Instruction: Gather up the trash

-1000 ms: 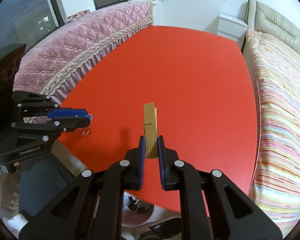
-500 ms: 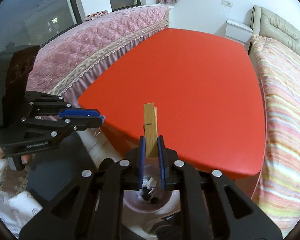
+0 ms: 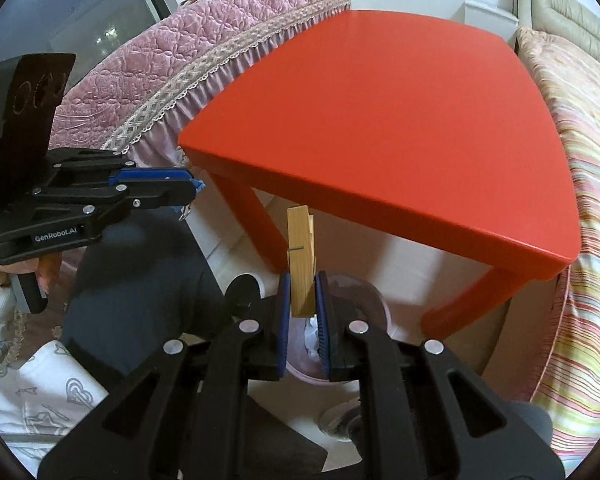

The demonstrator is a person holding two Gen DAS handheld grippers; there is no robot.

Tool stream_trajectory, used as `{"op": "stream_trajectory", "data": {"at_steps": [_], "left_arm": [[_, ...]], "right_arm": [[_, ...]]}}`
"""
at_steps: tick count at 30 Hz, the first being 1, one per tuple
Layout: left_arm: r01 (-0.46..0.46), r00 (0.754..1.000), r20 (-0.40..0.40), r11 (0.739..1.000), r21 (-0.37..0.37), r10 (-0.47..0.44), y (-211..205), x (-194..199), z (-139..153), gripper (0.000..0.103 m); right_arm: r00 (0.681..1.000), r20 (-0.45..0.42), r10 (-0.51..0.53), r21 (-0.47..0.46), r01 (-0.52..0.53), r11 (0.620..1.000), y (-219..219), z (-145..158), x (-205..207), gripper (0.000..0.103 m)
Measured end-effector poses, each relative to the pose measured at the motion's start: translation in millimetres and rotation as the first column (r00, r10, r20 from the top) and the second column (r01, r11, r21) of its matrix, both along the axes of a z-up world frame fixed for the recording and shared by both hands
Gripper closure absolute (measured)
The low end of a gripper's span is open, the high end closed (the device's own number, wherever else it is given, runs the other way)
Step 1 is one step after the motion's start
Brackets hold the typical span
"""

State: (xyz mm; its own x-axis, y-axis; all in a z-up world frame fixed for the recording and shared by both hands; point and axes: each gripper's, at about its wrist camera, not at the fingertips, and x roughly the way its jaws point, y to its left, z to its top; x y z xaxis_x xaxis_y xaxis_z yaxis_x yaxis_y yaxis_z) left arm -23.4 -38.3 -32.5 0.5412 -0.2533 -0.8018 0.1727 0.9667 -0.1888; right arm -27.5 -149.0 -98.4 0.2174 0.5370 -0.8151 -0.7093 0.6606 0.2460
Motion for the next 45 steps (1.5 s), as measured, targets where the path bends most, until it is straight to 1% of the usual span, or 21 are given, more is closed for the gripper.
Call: {"op": "stream_trajectory", "data": {"at_steps": [1,3,4,5,6,9,12,19,21,22,23,24,25,26,28,30,37,45], "left_arm": [[0.003,1.0,0.001,1.0,0.0,-0.003,-1,0,0,0.092],[0.006,1.0,0.002,1.0,0.005,-0.006,-3,-1,1,0.092],[0.007,1.0,0.001,1.0,0.007,-0.007,-3,0,1,0.092],[0.009,1.0,0.0,1.0,0.006,-0.009,-5,-2,1,0.092],[0.012,1.0,0.0,1.0,0.006,-0.012,-6,-2,1,0.092],[0.027,1.0,-0.007,1.0,0.003,-0.027,-10,-2,0,0.092],[0.046,0.999,-0.015,0.999,-0.001,-0.046,-15,-1,-2,0.092],[0.085,0.996,-0.041,0.996,-0.014,-0.085,-26,1,-5,0.091],[0.097,0.994,-0.049,0.995,-0.02,-0.098,-28,2,-7,0.088],[0.096,0.994,-0.055,0.995,-0.019,-0.097,-29,3,-9,0.078],[0.09,0.994,-0.058,0.996,-0.015,-0.09,-29,4,-11,0.051],[0.082,0.995,-0.061,0.996,-0.019,-0.083,-27,6,-12,0.04],[0.072,0.995,-0.066,0.997,-0.036,-0.074,-25,7,-14,0.024],[0.065,0.995,-0.068,0.997,-0.038,-0.067,-24,7,-15,0.012],[0.055,0.996,-0.067,0.998,-0.015,-0.056,-24,6,-16,0.011],[0.042,0.996,-0.073,0.999,-0.014,-0.043,-23,6,-17,0.007],[-0.004,0.998,-0.067,1.0,-0.024,0.003,-11,4,-16,0.007],[-0.059,0.998,-0.035,0.998,-0.017,0.058,2,9,-4,0.007]], "right_arm": [[1.0,-0.002,0.003,-0.002,-0.003,1.0,2,-1,0,0.09],[1.0,-0.002,-0.01,-0.007,0.01,1.0,1,-3,3,0.08],[1.0,-0.003,-0.026,-0.006,0.026,1.0,-1,-4,5,0.061],[0.999,-0.006,-0.049,0.002,0.049,0.999,-4,-4,7,0.038],[0.998,-0.008,-0.059,0.011,0.06,0.998,-7,-3,8,0.022],[0.996,-0.017,-0.092,0.031,0.093,0.995,-14,-1,10,0.009],[0.991,-0.021,-0.134,0.038,0.135,0.99,-21,2,13,0.005],[0.981,0.006,-0.194,0.059,0.193,0.979,-35,16,16,0.004],[0.979,0.012,-0.202,0.068,0.201,0.977,-39,19,17,0.004],[0.978,0.014,-0.206,0.071,0.205,0.976,-40,20,17,0.004],[0.978,0.015,-0.21,0.075,0.208,0.975,-41,21,17,0.004],[0.977,0.015,-0.212,0.076,0.21,0.975,-42,21,18,0.004],[0.977,0.016,-0.214,0.075,0.212,0.974,-43,21,18,0.004],[0.976,0.017,-0.216,0.074,0.214,0.974,-43,21,18,0.004],[0.975,0.017,-0.22,0.074,0.218,0.973,-44,20,18,0.004],[0.974,0.016,-0.224,0.074,0.223,0.972,-44,19,17,0.003],[0.974,0.023,-0.224,0.066,0.222,0.973,-39,19,15,0.003],[0.972,0.063,-0.226,0.078,0.221,0.972,-33,34,19,0.003]]}}
